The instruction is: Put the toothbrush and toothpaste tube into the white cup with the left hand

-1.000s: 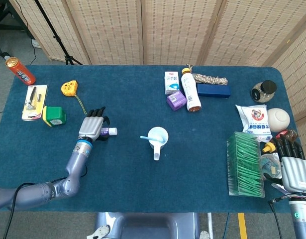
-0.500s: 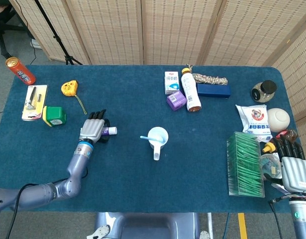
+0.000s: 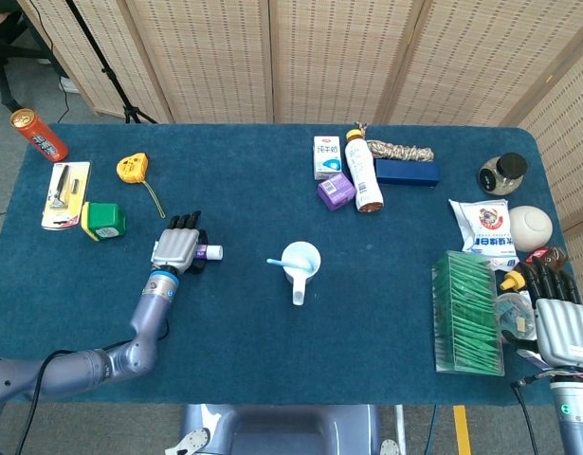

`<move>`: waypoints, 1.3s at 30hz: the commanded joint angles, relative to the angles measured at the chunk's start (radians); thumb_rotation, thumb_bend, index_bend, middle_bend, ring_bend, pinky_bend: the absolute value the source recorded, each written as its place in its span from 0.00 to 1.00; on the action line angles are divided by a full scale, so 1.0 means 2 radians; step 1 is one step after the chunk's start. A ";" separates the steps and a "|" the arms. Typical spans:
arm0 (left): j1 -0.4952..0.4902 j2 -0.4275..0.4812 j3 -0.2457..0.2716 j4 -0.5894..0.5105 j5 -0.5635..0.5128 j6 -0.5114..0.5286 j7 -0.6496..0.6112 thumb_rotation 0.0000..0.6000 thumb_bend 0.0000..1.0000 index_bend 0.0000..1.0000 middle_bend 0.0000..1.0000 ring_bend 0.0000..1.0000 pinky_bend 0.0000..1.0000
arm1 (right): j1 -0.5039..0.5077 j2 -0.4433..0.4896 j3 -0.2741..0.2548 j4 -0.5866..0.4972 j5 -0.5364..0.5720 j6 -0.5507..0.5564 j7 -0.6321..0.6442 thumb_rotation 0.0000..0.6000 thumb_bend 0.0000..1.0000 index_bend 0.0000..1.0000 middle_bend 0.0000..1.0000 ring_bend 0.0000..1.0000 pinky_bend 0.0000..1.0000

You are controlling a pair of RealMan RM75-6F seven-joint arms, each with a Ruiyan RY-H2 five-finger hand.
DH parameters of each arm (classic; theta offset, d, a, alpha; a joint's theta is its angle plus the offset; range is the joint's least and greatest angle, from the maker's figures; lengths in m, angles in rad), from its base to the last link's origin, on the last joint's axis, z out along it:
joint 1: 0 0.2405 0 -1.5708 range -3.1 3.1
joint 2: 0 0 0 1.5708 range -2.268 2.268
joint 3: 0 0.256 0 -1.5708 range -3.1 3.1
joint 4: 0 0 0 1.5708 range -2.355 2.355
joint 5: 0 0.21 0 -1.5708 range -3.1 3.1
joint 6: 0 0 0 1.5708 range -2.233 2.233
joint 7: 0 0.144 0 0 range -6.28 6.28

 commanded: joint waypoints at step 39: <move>0.056 0.134 -0.044 -0.200 0.134 0.044 -0.132 1.00 0.52 0.59 0.00 0.00 0.00 | 0.001 0.001 -0.002 -0.001 -0.002 -0.003 0.003 1.00 0.00 0.00 0.00 0.00 0.00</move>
